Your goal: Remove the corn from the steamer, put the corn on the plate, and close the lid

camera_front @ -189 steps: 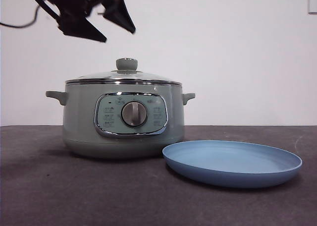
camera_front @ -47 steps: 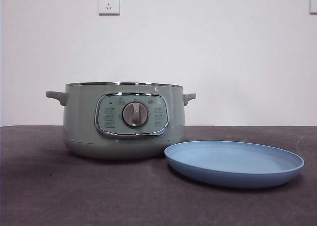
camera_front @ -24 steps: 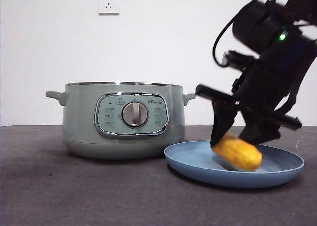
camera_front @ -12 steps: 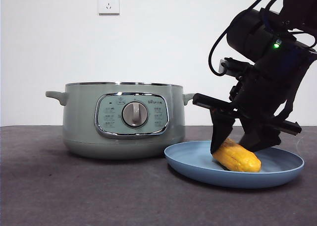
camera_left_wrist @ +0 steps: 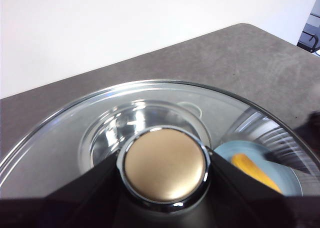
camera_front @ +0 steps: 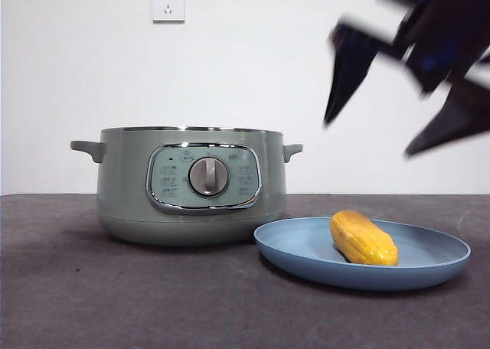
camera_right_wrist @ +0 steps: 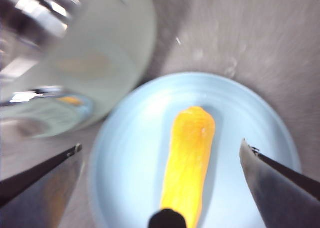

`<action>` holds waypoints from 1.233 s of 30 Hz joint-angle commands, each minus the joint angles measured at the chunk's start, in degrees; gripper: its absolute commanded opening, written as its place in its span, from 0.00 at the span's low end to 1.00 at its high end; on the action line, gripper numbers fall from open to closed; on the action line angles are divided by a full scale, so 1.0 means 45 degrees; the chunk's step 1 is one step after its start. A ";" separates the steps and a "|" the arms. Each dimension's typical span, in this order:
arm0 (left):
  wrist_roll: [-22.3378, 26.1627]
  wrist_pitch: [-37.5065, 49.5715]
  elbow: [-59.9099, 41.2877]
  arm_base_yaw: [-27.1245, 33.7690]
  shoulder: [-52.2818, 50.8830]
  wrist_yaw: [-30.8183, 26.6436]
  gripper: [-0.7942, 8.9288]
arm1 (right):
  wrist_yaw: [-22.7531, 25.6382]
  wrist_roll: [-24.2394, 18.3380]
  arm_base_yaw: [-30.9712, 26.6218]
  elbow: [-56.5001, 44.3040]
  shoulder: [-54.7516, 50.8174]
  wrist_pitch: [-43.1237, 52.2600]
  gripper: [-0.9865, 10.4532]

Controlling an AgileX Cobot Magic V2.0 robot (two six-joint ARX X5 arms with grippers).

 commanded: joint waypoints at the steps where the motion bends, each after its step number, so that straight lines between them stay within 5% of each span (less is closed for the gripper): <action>1: 0.0500 0.1501 0.0185 -0.0024 0.1030 0.0345 0.07 | -0.0112 -0.0330 0.0029 -0.0063 -0.2380 -0.1064 0.58; 15: 0.1035 0.5557 0.0185 -0.0029 0.5430 0.0908 0.07 | -0.0112 -0.0267 0.0029 -0.0039 -0.9185 -0.3361 0.58; 37: 0.1044 0.8218 0.0185 -0.0024 0.8728 0.0515 0.07 | -0.0121 -0.0267 0.0029 -0.0039 -0.9695 -0.3939 0.58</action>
